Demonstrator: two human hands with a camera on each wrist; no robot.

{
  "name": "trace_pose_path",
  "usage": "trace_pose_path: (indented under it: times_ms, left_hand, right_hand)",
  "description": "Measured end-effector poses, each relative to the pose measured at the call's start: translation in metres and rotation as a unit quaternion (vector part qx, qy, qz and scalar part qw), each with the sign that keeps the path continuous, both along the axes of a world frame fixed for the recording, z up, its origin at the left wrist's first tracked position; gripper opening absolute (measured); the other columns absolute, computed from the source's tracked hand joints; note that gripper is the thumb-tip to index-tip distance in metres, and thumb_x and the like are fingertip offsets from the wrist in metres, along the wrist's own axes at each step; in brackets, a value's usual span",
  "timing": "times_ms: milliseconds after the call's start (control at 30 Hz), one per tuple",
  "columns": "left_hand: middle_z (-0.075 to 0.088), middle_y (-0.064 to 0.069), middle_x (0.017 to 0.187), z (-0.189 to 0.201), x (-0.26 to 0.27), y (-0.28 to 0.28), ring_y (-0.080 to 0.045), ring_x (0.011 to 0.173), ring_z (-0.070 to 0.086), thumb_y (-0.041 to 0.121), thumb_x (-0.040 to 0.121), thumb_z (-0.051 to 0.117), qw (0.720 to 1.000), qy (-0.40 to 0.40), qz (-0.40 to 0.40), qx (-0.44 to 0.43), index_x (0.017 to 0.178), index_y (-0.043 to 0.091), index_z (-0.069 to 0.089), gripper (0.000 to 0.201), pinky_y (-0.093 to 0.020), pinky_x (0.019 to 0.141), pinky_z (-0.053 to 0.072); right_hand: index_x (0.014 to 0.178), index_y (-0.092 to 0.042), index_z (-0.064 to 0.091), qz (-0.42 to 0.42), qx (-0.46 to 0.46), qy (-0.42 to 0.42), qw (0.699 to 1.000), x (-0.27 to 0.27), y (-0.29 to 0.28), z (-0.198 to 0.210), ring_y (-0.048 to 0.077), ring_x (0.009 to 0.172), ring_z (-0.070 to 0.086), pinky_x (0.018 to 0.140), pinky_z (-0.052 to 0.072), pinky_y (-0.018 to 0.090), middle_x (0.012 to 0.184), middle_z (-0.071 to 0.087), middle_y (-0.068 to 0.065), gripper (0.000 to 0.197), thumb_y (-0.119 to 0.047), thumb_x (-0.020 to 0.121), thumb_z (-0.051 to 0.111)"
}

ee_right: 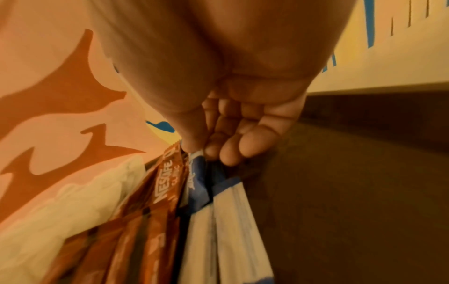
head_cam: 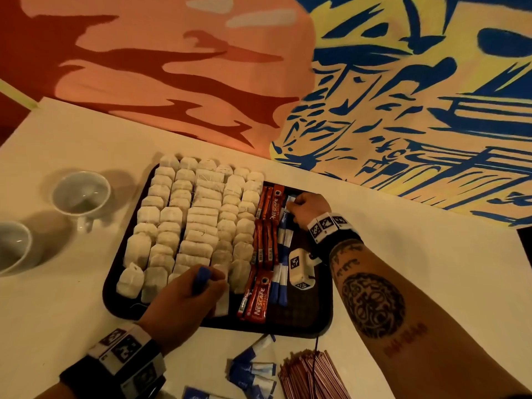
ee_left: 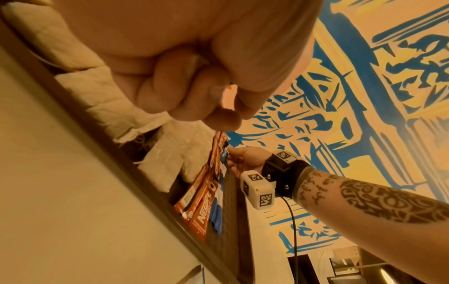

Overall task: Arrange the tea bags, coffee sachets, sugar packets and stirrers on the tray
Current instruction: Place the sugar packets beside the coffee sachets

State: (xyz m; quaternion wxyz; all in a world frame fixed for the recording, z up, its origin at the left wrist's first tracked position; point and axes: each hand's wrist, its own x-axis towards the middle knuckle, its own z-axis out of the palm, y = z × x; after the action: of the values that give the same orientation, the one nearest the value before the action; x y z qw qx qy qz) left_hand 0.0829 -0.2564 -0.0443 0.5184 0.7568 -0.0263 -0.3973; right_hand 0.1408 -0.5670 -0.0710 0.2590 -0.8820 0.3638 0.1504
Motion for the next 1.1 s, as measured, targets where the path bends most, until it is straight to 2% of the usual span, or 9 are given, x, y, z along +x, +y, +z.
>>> trace_pose_path:
  times_ms: [67,267,433,533,700,800,900,967,1100]
  left_hand:
    - [0.06,0.0,0.063,0.001,0.002,0.001,-0.006,0.055,0.054,0.029,0.097,0.057,1.0,0.002,0.006,-0.002,0.103,0.03,0.063,0.009,-0.027,0.062,0.05]
    - [0.06,0.003,0.058,0.003,0.005,0.002,-0.004,0.051,0.053,0.029,0.097,0.055,1.0,0.01,0.009,-0.008,0.102,0.029,0.063,0.009,-0.022,0.058,0.049]
    - [0.06,0.007,0.057,0.0,0.005,0.0,-0.004,0.052,0.053,0.029,0.097,0.055,1.0,0.01,0.007,-0.015,0.101,0.026,0.065,0.011,-0.026,0.06,0.048]
    - [0.061,0.005,0.059,-0.003,0.004,-0.001,-0.005,0.054,0.054,0.028,0.097,0.057,1.0,0.013,0.016,-0.016,0.101,0.027,0.065,0.009,-0.027,0.061,0.05]
    - [0.057,0.001,0.059,-0.003,0.002,-0.004,-0.009,0.055,0.053,0.023,0.098,0.057,0.999,0.017,0.018,-0.025,0.102,0.025,0.064,0.008,-0.031,0.06,0.048]
    - [0.051,0.003,0.054,-0.004,-0.002,-0.006,-0.01,0.051,0.046,0.019,0.097,0.056,0.999,0.016,0.02,-0.025,0.1,0.022,0.062,0.007,-0.03,0.054,0.043]
    - [0.046,0.004,0.053,-0.002,-0.006,-0.012,-0.013,0.049,0.042,0.014,0.096,0.054,0.999,0.032,0.03,-0.03,0.101,0.024,0.057,0.011,-0.031,0.049,0.038]
    - [0.044,0.002,0.052,0.002,-0.01,-0.018,-0.014,0.048,0.041,0.012,0.096,0.054,0.998,0.046,0.023,-0.042,0.106,0.027,0.054,0.017,-0.031,0.049,0.037]
    - [0.058,0.008,0.062,0.005,-0.021,-0.029,-0.005,0.051,0.052,0.026,0.091,0.06,0.999,0.01,-0.035,-0.026,0.122,0.034,0.047,0.035,-0.024,0.053,0.042]
  right_hand:
    - [0.106,-0.019,0.072,-0.003,-0.013,0.002,1.0,0.005,-0.002,-0.001,0.026,0.099,0.068,0.092,0.055,0.04,0.106,0.074,0.005,0.028,-0.041,0.094,0.06]
    - [0.108,-0.019,0.072,-0.018,-0.045,0.003,0.999,0.012,-0.005,-0.001,0.027,0.102,0.067,0.087,0.053,0.033,0.113,0.072,0.006,0.025,-0.037,0.093,0.062]
    - [0.097,-0.025,0.068,-0.048,-0.037,-0.006,0.998,0.007,-0.002,-0.006,0.022,0.096,0.067,0.082,0.053,0.031,0.102,0.071,0.001,0.02,-0.042,0.087,0.067]
    - [0.091,-0.021,0.071,-0.021,-0.044,0.01,0.999,0.004,0.003,-0.013,0.019,0.09,0.067,0.074,0.048,0.027,0.092,0.072,-0.002,0.027,-0.047,0.083,0.07]
    - [0.096,-0.022,0.069,-0.047,-0.027,0.002,0.999,0.002,0.004,-0.011,0.02,0.093,0.068,0.081,0.053,0.03,0.094,0.074,0.001,0.034,-0.053,0.083,0.07]
    - [0.088,-0.025,0.066,-0.041,-0.015,-0.048,0.998,-0.01,0.012,0.01,0.018,0.088,0.068,0.082,0.053,0.032,0.092,0.072,-0.002,0.029,-0.054,0.085,0.069]
    - [0.091,-0.027,0.068,-0.014,0.056,-0.11,0.992,-0.041,0.036,0.037,0.008,0.079,0.068,0.078,0.056,0.03,0.089,0.072,-0.009,0.021,-0.047,0.089,0.068]
    - [0.091,-0.029,0.069,0.014,0.166,-0.134,0.977,-0.072,0.062,0.055,0.002,0.075,0.067,0.074,0.055,0.025,0.089,0.073,-0.01,0.008,-0.037,0.092,0.069]
    - [0.094,-0.03,0.07,0.081,0.332,-0.13,0.931,-0.132,0.117,0.072,0.007,0.087,0.07,0.084,0.057,0.024,0.095,0.074,-0.003,0.007,-0.023,0.093,0.069]
